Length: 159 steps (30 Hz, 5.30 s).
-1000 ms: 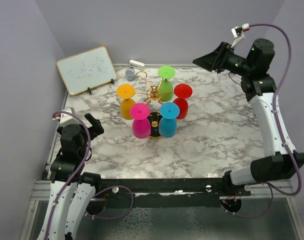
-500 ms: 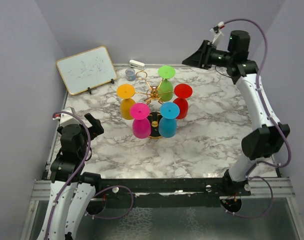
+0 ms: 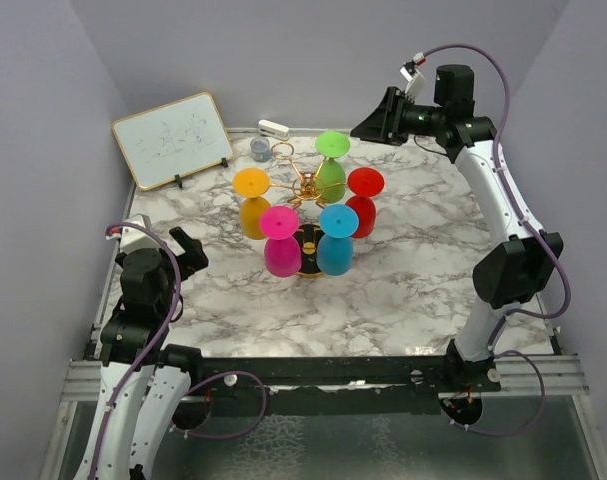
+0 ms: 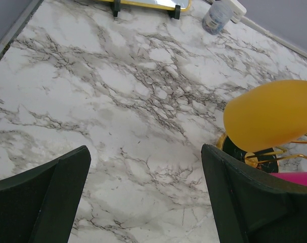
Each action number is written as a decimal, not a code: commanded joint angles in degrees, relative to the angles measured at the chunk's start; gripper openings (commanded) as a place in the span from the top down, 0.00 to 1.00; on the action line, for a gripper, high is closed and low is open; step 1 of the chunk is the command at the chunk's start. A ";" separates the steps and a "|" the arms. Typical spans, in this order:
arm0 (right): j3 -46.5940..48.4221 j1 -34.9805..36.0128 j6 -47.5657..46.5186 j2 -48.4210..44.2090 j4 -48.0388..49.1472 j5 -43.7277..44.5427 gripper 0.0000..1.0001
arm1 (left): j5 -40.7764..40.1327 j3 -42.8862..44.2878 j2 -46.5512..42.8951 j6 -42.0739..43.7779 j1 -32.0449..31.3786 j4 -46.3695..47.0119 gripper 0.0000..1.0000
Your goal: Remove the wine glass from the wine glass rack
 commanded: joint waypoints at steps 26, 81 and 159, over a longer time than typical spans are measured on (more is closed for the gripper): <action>0.55 4.00 -1.10 3.85 2.13 2.88 0.61 | 1.64 0.33 -0.79 0.90 -0.19 2.14 0.07; -15.18 4.07 8.14 -10.00 13.52 -6.11 0.99 | 1.53 0.25 -1.02 0.84 -0.19 2.05 0.07; -51.31 36.90 -72.34 -43.86 58.67 30.18 0.99 | 59.80 16.61 18.22 -50.15 -0.89 30.52 0.16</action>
